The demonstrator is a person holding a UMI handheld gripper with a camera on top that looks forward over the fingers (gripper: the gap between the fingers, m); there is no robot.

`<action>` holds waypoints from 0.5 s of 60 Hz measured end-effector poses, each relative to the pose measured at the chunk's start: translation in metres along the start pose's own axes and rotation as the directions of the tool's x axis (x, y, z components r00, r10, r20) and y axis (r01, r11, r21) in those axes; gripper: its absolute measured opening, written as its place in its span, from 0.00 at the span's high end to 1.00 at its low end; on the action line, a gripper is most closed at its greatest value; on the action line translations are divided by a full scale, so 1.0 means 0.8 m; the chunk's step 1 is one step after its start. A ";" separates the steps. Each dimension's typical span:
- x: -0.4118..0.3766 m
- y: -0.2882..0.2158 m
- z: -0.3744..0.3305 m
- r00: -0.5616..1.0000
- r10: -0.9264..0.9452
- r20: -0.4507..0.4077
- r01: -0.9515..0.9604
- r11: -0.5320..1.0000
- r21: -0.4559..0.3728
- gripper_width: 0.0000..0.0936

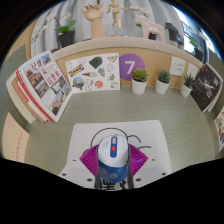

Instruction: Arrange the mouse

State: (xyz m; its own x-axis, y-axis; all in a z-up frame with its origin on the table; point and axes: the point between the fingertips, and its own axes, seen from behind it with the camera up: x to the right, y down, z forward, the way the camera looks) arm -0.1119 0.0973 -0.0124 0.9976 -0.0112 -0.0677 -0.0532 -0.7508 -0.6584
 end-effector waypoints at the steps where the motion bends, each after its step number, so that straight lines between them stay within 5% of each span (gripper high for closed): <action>1: 0.000 0.001 0.000 1.000 -0.009 0.000 0.009 1.000 -0.002 0.58; 16: -0.001 0.002 0.002 0.998 -0.055 0.007 0.055 0.998 -0.001 0.43; 27: -0.013 0.005 -0.013 0.997 -0.072 0.027 0.073 0.995 -0.065 0.09; 30: -0.013 -0.004 -0.028 0.997 -0.081 0.018 0.081 0.995 -0.051 0.09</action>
State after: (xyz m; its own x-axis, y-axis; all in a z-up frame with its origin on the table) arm -0.1211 0.0848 0.0076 0.9978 0.0608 -0.0276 0.0304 -0.7821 -0.6224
